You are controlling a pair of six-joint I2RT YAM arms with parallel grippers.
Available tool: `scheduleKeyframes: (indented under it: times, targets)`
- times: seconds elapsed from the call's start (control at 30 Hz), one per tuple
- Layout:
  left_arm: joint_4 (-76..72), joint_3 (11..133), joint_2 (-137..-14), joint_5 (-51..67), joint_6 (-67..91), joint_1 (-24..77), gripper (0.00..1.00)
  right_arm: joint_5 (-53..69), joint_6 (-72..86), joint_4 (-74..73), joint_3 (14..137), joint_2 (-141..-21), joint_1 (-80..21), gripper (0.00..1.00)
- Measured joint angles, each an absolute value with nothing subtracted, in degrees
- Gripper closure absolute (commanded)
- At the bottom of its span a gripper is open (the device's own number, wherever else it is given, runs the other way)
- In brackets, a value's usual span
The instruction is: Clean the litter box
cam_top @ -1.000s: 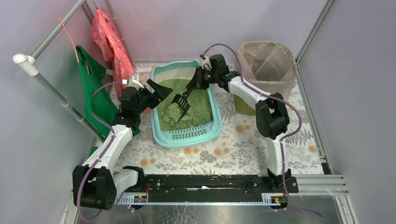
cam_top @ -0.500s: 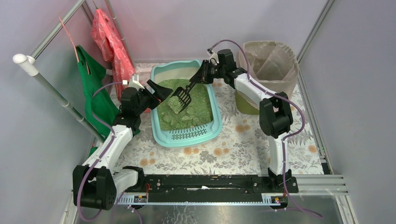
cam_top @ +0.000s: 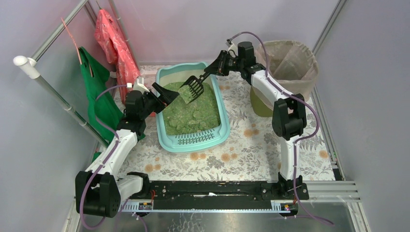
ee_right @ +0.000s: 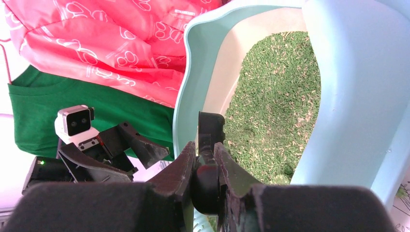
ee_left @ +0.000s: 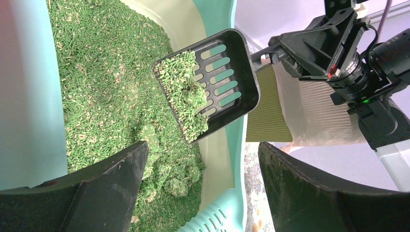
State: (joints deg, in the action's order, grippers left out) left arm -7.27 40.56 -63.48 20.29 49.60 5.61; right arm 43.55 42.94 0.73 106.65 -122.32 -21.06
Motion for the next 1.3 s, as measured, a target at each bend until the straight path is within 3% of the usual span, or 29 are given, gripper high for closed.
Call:
scheduleKeyframes:
  times: [1.3]
  targets:
    - [-7.2,40.6,-65.2,21.1,49.6,5.3,0.09,49.2,54.1,12.3,110.2,-131.8,-19.8,1.0]
